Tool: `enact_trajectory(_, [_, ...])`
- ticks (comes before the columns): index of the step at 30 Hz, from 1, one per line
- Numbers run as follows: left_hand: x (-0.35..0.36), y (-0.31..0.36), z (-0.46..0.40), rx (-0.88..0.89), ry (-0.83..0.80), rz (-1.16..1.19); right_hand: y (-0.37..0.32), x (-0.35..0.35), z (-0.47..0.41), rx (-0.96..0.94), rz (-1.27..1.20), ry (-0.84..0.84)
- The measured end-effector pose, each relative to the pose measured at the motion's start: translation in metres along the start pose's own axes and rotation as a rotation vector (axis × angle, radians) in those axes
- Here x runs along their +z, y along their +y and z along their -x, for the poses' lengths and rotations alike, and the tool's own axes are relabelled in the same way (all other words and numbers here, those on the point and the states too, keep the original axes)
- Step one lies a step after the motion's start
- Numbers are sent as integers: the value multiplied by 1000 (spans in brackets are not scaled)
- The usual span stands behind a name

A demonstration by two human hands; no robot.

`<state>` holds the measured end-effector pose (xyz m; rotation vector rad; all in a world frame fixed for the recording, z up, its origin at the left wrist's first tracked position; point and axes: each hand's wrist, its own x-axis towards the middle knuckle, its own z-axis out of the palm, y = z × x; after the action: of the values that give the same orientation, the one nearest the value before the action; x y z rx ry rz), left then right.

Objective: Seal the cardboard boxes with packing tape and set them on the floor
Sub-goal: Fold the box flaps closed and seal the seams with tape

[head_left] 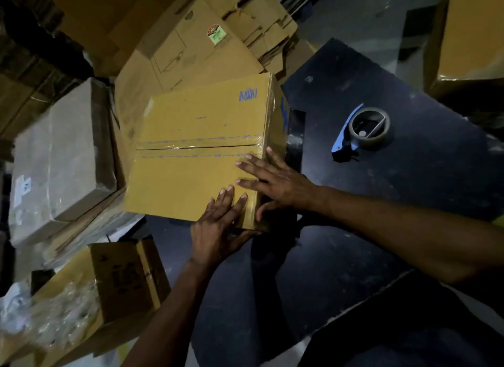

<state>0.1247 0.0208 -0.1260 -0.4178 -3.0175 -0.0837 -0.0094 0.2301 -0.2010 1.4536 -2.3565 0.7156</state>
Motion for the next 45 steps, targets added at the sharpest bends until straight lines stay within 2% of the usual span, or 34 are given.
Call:
enact_trajectory(3, [1,5,3,-18,-5,18,3,-4,0,-15,-17,9])
enact_trajectory(9, [-2,17,0,-160,-47,50,8,-10,6,-24,-11,-98])
enact_trajectory(15, [-2,22,2,-225,-64,88,17,-20,8,-62,125,-259])
enact_trajectory(21, [-1,33,-3,-280,-80,57,5,-19,18,-15,-20,-134])
enact_trajectory(25, [-10,41,-13,-384,-133,82,-1,-16,28,18,-13,-151])
enact_trajectory(29, [-14,56,-24,-603,-192,76,-9,-11,28,58,-65,-127])
enact_trajectory(32, [-14,66,-29,-709,-120,108,-10,-7,29,82,-37,-85])
enact_trajectory(36, [-15,67,-31,-701,-44,51,-13,-5,28,124,18,-73])
enact_trajectory(39, [-20,57,-23,-702,36,240,-12,-5,28,119,-18,-70])
enact_trajectory(42, [-20,43,-3,-471,-51,415,-8,-6,25,100,-66,-160])
enact_trajectory(45, [-5,38,15,-313,-131,262,-10,-5,23,118,-105,-129])
